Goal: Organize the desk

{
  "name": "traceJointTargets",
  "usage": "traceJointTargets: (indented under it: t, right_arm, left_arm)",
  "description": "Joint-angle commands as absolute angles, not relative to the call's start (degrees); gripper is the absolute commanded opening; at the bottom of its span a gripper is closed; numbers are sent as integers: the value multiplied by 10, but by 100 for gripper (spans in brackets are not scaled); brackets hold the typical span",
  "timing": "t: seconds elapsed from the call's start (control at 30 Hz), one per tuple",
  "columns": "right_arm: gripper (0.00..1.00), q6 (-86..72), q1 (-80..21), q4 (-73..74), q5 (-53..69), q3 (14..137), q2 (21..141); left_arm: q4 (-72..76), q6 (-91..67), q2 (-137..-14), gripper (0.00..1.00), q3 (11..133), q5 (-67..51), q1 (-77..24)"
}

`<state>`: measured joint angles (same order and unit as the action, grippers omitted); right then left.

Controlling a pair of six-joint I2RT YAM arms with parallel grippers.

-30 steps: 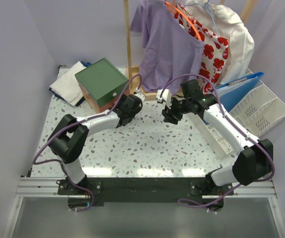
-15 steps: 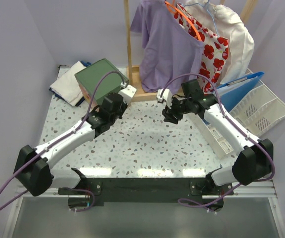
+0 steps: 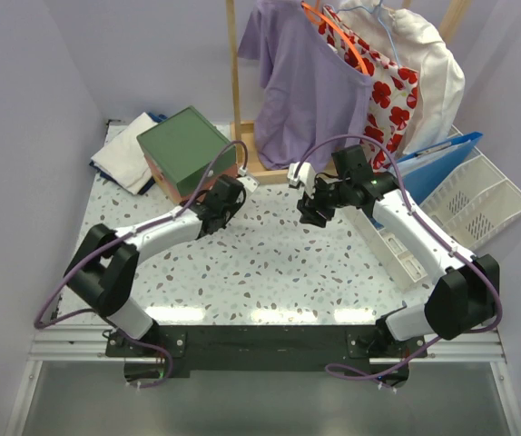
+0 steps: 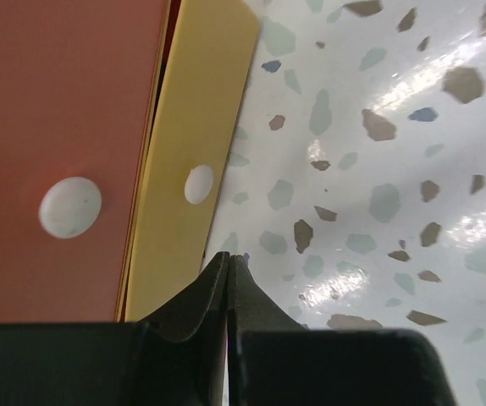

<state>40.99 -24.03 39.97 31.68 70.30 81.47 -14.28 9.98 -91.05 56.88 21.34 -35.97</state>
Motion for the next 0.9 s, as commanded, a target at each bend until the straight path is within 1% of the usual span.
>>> traceJointTargets:
  t: [0.0, 0.1, 0.13, 0.23, 0.33, 0.47, 0.5, 0.57, 0.63, 0.73, 0.77, 0.8, 0.83, 0.87]
  right_arm:
    - [54, 413, -238, 403, 340, 712, 806]
    - [54, 414, -238, 404, 340, 710, 805]
    - [54, 414, -238, 403, 340, 711, 806]
    - [54, 414, -238, 404, 342, 712, 804]
    - [54, 415, -237, 405, 342, 712, 801]
    - [54, 417, -236, 406, 340, 712, 799]
    - [54, 416, -235, 407, 340, 713, 800]
    - [54, 417, -234, 409, 338, 715, 800]
    - [54, 420, -233, 416, 331, 718, 798]
    - [54, 417, -232, 425, 297, 728, 781]
    - [54, 407, -232, 412, 284, 727, 772]
    - [56, 385, -232, 403, 270, 723, 751]
    - [60, 375, -232, 396, 241, 720, 740]
    - [66, 365, -232, 381, 226, 713, 728]
  left_arm:
    - [-124, 121, -955, 7, 605, 303, -348]
    - [-107, 124, -977, 15, 607, 338, -344]
    - [-99, 127, -980, 24, 607, 341, -344]
    - [-100, 126, -990, 36, 613, 345, -343]
    - [-126, 113, -992, 36, 626, 333, -343]
    - [-141, 105, -948, 37, 616, 307, -343]
    - [-142, 104, -939, 41, 614, 304, -344]
    - [-156, 94, -905, 43, 606, 288, -343]
    - [-168, 79, -870, 45, 594, 235, -343]
    - [-161, 45, -771, 49, 556, 154, -344]
    - [-152, 35, -706, 53, 542, 138, -344]
    - [-142, 27, -670, 65, 514, 117, -344]
    - [-126, 5, -636, 73, 501, 113, -343]
    - [-117, -3, -568, 81, 488, 112, -342]
